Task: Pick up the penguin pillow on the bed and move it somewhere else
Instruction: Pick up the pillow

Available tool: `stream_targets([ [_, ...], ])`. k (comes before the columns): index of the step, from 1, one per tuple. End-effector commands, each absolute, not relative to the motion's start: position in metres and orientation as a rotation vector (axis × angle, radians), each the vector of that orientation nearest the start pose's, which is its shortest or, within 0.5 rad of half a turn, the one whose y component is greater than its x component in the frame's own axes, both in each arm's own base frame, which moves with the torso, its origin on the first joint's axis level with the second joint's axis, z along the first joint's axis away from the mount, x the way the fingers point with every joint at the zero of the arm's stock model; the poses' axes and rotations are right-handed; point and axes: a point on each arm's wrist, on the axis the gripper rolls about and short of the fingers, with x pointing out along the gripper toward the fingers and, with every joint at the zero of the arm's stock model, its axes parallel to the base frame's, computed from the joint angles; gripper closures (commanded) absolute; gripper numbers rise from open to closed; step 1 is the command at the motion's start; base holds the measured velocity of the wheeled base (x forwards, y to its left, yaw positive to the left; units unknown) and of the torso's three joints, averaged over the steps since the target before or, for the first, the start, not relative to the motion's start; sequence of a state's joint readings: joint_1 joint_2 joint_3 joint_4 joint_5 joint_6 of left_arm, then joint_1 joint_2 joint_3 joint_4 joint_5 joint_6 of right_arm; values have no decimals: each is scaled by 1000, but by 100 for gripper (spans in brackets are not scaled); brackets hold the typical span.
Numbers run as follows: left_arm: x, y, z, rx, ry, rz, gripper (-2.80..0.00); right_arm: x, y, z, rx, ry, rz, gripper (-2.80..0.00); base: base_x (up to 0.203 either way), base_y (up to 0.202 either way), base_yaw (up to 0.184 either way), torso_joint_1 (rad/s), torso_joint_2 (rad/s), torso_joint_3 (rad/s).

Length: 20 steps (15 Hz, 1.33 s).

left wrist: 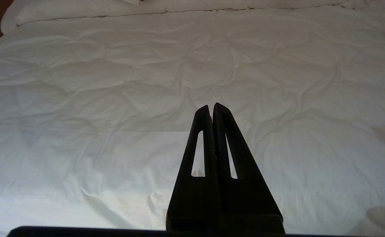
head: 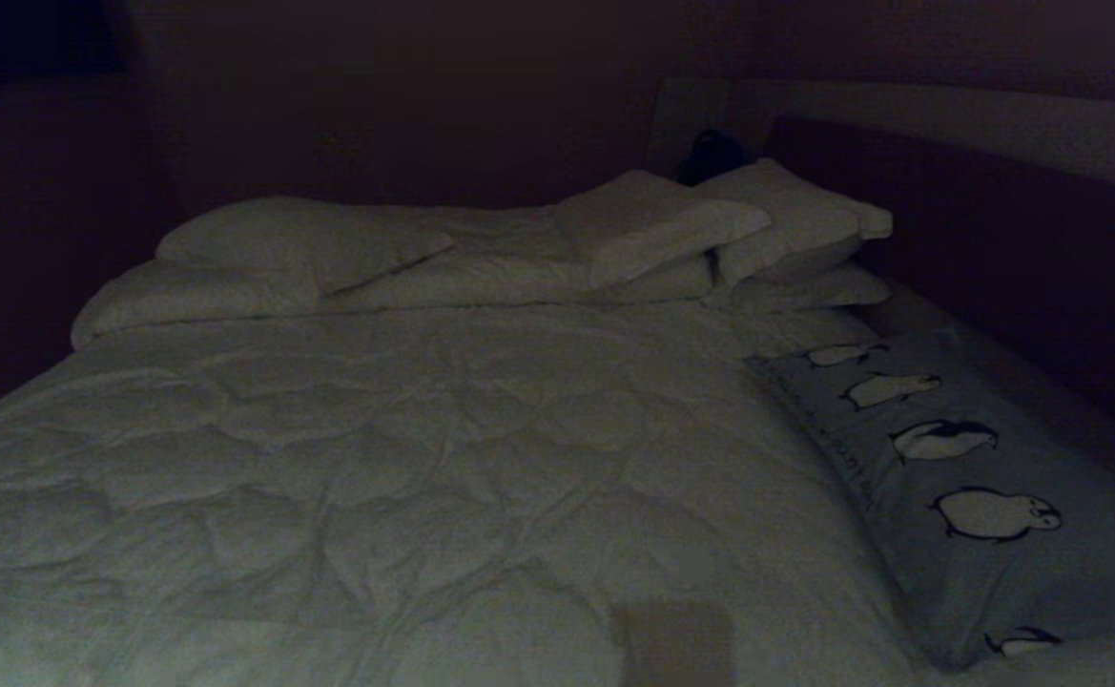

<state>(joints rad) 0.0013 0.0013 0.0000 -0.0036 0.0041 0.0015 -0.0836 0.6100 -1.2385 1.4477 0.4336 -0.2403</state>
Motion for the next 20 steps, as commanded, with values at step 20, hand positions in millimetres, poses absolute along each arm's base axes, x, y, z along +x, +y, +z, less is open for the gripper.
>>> stream_targets([
  [20,-23,0,76,2,-2,6,0,-64,1,148,-53,-131,12,0,0,0,0,0,0,0],
])
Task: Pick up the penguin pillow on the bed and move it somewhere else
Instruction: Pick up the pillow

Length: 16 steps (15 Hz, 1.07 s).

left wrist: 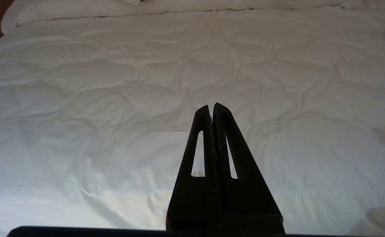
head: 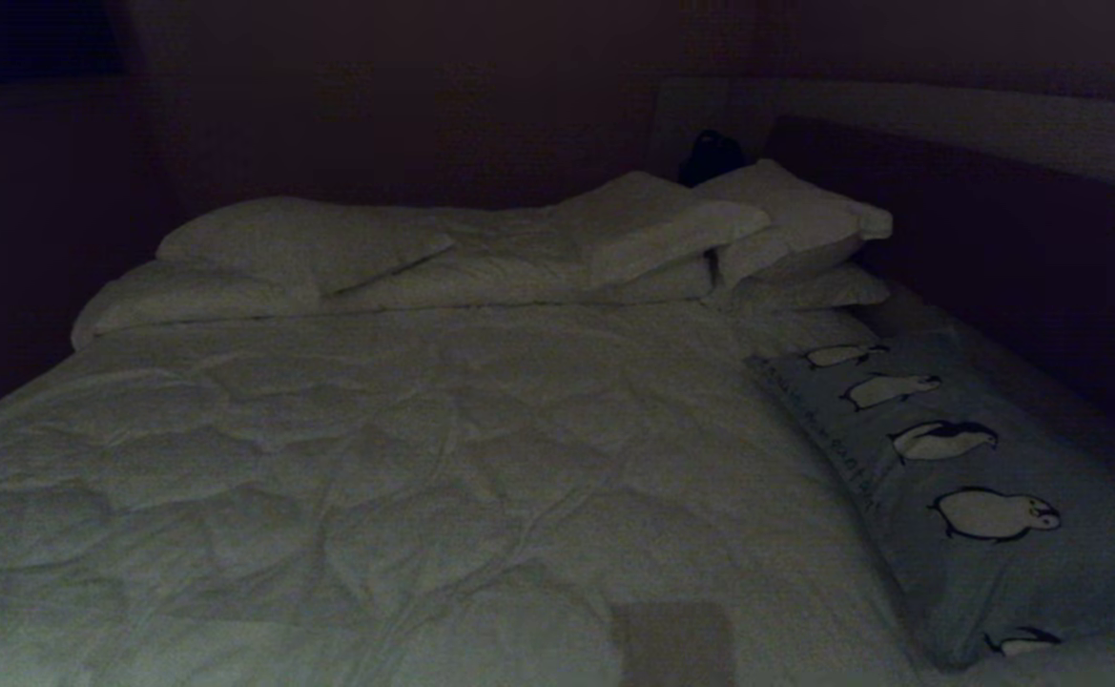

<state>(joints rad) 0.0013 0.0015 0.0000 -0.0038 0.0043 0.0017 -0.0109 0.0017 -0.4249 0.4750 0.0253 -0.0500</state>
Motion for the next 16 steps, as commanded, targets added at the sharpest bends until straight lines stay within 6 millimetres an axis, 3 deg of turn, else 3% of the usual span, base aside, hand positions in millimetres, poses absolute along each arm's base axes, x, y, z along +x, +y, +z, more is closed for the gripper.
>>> stream_targets([
  [1,-23,0,76,2,-3,6,0,-57,1,142,-54,-131,11,0,0,0,0,0,0,0],
  [5,-23,0,76,2,-3,6,0,-39,1,115,-54,-97,11,0,0,0,0,0,0,0],
  [11,-23,0,76,2,-3,6,0,-29,1,91,-54,-21,15,0,0,0,0,0,0,0],
  [16,-23,0,76,2,-3,6,0,-26,1,83,-57,4,11,0,0,0,0,0,0,0],
])
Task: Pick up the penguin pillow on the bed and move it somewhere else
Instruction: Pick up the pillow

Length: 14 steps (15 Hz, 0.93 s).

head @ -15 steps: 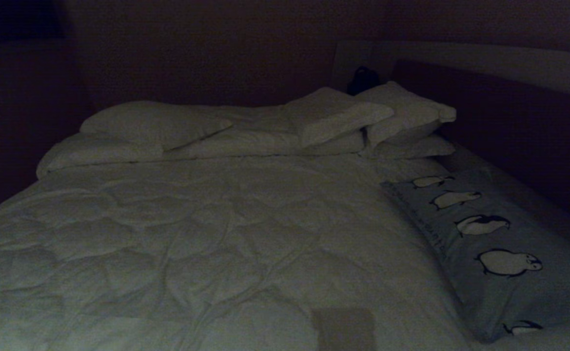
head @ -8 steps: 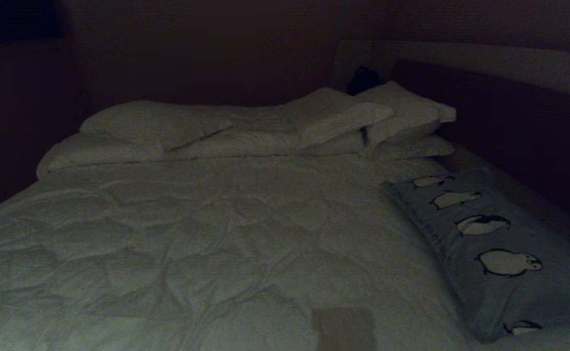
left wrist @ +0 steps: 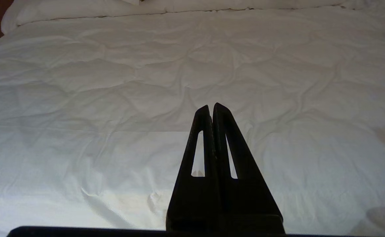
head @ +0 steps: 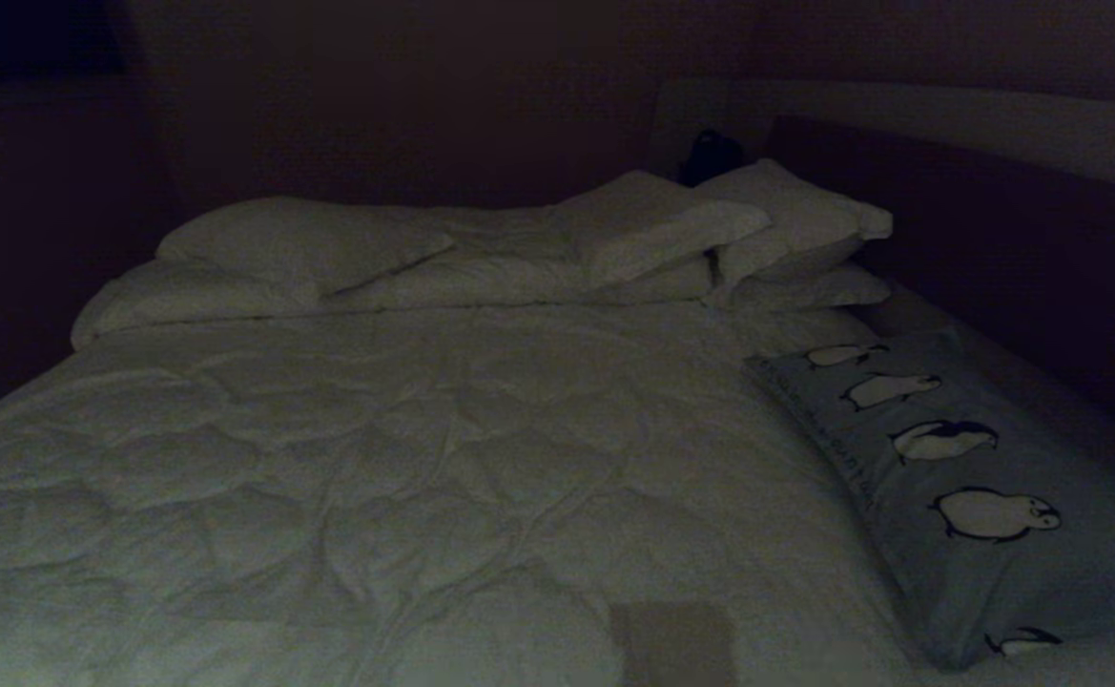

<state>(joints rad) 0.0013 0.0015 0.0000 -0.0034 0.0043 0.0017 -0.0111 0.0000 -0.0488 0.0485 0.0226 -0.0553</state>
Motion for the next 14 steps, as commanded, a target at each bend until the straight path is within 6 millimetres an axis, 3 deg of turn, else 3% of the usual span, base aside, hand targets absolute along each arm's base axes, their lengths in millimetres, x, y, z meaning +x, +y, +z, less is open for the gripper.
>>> stream_targets([
  [1,-23,0,76,2,-2,6,0,-26,1,82,-57,8,7,0,0,0,0,0,0,0],
  [14,-23,0,76,2,-3,6,0,-24,0,75,-35,32,1,0,0,0,0,0,0,0],
])
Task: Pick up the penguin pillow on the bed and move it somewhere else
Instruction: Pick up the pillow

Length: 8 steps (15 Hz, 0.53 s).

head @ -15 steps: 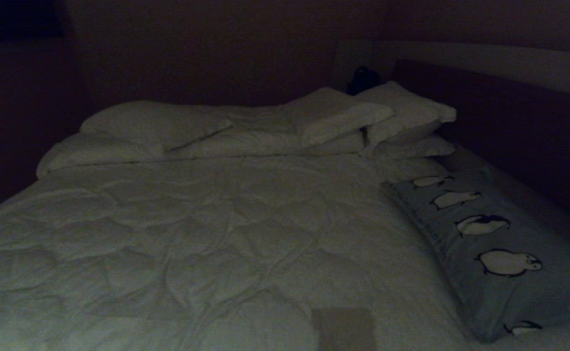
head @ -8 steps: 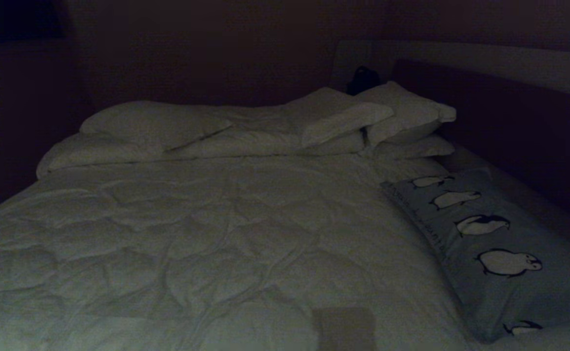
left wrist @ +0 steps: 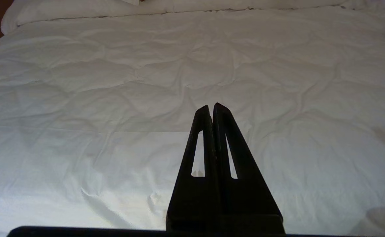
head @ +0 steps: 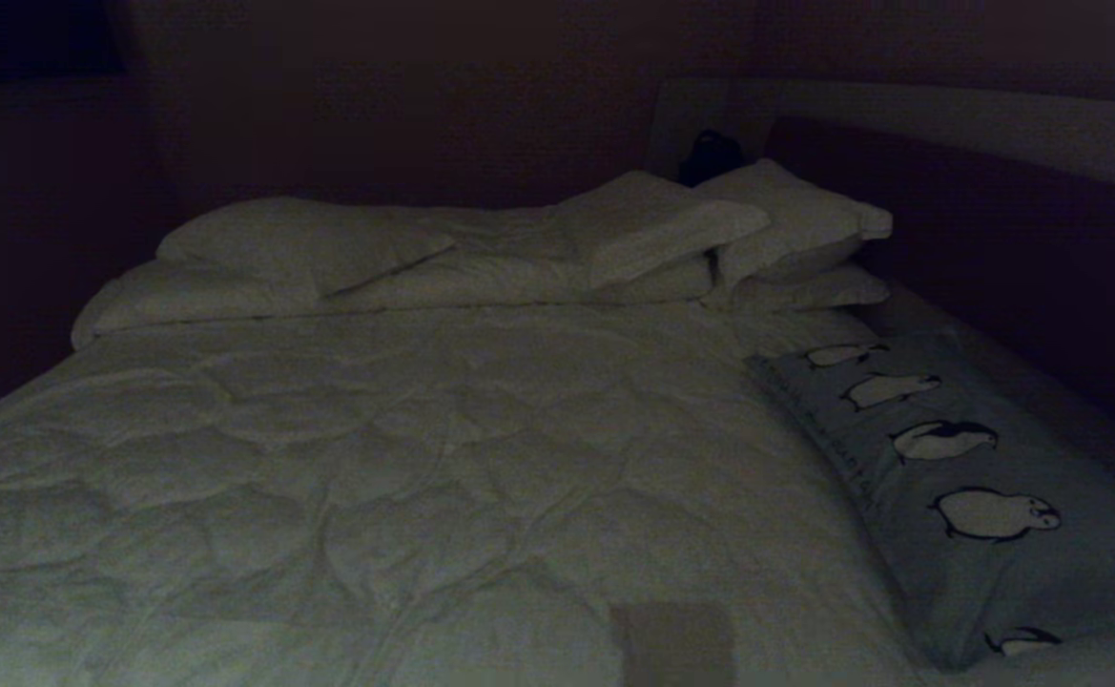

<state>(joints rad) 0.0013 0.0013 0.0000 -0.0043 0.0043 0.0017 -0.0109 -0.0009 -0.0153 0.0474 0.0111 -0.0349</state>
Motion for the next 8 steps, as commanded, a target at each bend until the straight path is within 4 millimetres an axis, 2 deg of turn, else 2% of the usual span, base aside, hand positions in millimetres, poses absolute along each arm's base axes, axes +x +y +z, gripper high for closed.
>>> stream_targets([
  [1,-23,0,76,2,-2,6,0,-24,0,75,-35,32,1,0,0,0,0,0,0,0],
  [8,-23,0,76,2,-3,6,0,-24,0,75,-35,32,1,0,0,0,0,0,0,0],
])
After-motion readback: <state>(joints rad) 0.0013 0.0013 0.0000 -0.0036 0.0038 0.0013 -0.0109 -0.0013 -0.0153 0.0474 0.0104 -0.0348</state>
